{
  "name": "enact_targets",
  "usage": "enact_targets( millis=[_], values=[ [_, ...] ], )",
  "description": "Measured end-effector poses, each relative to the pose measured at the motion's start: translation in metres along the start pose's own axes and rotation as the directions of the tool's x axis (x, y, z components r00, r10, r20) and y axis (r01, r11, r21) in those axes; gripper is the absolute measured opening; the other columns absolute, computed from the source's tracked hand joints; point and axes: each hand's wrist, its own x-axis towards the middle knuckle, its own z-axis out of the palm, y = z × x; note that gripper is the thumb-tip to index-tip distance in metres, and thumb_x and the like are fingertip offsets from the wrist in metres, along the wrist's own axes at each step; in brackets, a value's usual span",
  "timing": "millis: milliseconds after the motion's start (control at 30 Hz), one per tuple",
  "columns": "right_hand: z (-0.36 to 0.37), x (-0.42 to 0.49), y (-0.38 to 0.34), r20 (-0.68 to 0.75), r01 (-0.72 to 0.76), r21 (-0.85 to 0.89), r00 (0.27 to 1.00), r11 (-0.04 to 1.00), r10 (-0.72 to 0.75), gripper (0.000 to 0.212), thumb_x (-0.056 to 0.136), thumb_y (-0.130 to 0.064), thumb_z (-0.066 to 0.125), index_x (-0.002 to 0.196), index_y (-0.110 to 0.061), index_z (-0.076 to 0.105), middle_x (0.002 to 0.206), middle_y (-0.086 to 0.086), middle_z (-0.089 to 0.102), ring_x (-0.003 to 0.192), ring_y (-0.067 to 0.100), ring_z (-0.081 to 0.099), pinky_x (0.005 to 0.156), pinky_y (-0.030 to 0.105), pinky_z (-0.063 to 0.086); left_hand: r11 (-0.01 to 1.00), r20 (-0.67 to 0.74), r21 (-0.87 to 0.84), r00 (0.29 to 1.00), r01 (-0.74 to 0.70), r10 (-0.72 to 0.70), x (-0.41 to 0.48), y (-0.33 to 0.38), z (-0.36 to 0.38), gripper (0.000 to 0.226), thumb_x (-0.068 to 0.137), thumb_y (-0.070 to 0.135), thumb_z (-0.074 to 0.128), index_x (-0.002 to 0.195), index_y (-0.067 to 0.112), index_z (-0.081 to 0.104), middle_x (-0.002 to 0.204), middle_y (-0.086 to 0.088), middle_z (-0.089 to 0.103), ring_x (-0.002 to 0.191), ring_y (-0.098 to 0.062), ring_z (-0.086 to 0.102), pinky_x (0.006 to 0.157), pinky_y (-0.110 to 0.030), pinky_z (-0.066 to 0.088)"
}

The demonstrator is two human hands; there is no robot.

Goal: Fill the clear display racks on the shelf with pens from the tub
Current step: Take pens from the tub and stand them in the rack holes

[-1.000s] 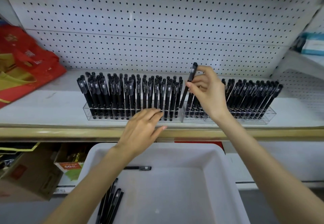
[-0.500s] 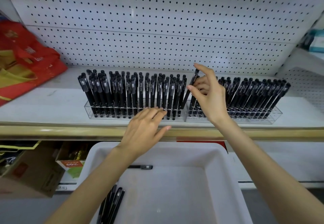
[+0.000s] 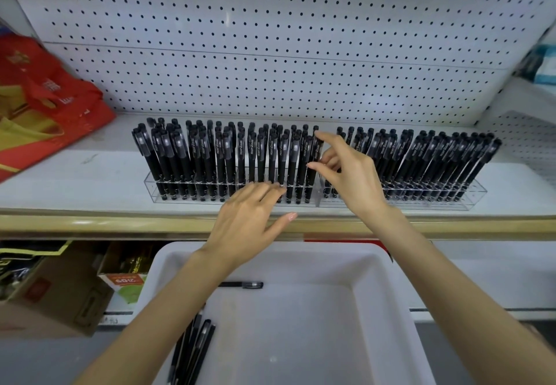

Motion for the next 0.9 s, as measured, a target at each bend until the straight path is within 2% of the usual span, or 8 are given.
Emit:
enact_targets(
  millis=[200,400,567,667,767,833,900],
  values=[
    [-0.001,-0.002,0.001,0.010,0.019,-0.002,1.000,1.000,-0.019,0.059,0.083,-0.022,0.073,0.136,-0.018,0.048,0.081,-0.002,0.062,0.068,0.011,0.062,0.071,0.034,0.058,1.000,0.015,-0.004,1.000,-0.008,0.008,0.000,0.000,-0.002,0.059,0.093,0.054,0.031,0.124,0.012,0.059,0.121,-0.002,0.063,0.111,-0.019,0.058,0.090,-0.035,0.049],
    [-0.008,-0.005,-0.001,0.057,-0.026,-0.005,0.998,1.000,0.026,0.066,0.084,-0.027,0.071,0.142,-0.023,0.040,0.083,-0.002,0.061,0.069,0.011,0.061,0.075,0.033,0.057,0.999,0.034,-0.029,0.999,-0.017,0.018,0.000,0.001,-0.008,0.064,0.092,0.057,0.027,0.131,0.014,0.054,0.127,-0.001,0.059,0.116,-0.017,0.055,0.094,-0.033,0.045],
    [-0.021,-0.020,-0.009,0.058,-0.049,0.001,0.997,0.999,0.049,0.062,0.086,-0.026,0.069,0.141,-0.023,0.040,0.081,-0.002,0.057,0.065,0.010,0.058,0.071,0.032,0.056,0.998,0.049,-0.022,0.997,-0.052,0.053,-0.013,0.009,-0.017,0.060,0.094,0.055,0.029,0.133,0.016,0.051,0.127,-0.001,0.059,0.116,-0.016,0.054,0.093,-0.032,0.044],
    [-0.028,-0.048,-0.020,0.086,-0.058,-0.007,0.995,0.998,0.058,0.057,0.086,-0.024,0.069,0.137,-0.023,0.043,0.083,-0.004,0.055,0.065,0.007,0.056,0.066,0.030,0.055,0.997,0.088,-0.078,0.996,0.007,-0.001,-0.034,0.017,-0.021,0.057,0.093,0.053,0.034,0.138,0.019,0.046,0.132,0.001,0.055,0.120,-0.015,0.050,0.094,-0.030,0.041],
    [-0.028,-0.092,-0.031,0.170,-0.108,0.042,0.981,0.993,0.099,0.051,0.086,-0.024,0.069,0.132,-0.024,0.046,0.085,-0.006,0.053,0.065,0.005,0.057,0.063,0.024,0.050,0.989,0.162,-0.119,0.985,0.085,-0.065,-0.071,0.020,-0.013,0.055,0.094,0.055,0.039,0.140,0.024,0.043,0.136,0.004,0.052,0.125,-0.015,0.046,0.095,-0.032,0.041],
    [-0.023,-0.131,-0.038,0.246,-0.165,0.078,0.959,0.983,0.141,0.043,0.085,-0.024,0.071,0.123,-0.027,0.050,0.083,-0.007,0.053,0.065,0.007,0.057,0.062,0.025,0.049,0.977,0.263,-0.157,0.959,0.147,-0.102,-0.104,0.022,0.000,0.058,0.092,0.059,0.039,0.139,0.025,0.044,0.137,0.005,0.051,0.124,-0.014,0.047,0.094,-0.031,0.041],
    [-0.016,-0.173,-0.045,0.361,-0.240,0.079,0.912,0.968,0.197,0.034,0.085,-0.027,0.071,0.116,-0.025,0.056,0.085,-0.009,0.054,0.065,0.006,0.057,0.065,0.028,0.051,0.955,0.405,-0.189,0.904,0.230,-0.138,-0.136,0.022,0.014,0.054,0.092,0.059,0.043,0.134,0.027,0.048,0.131,0.009,0.055,0.117,-0.009,0.052,0.090,-0.026,0.043]
  ],
)
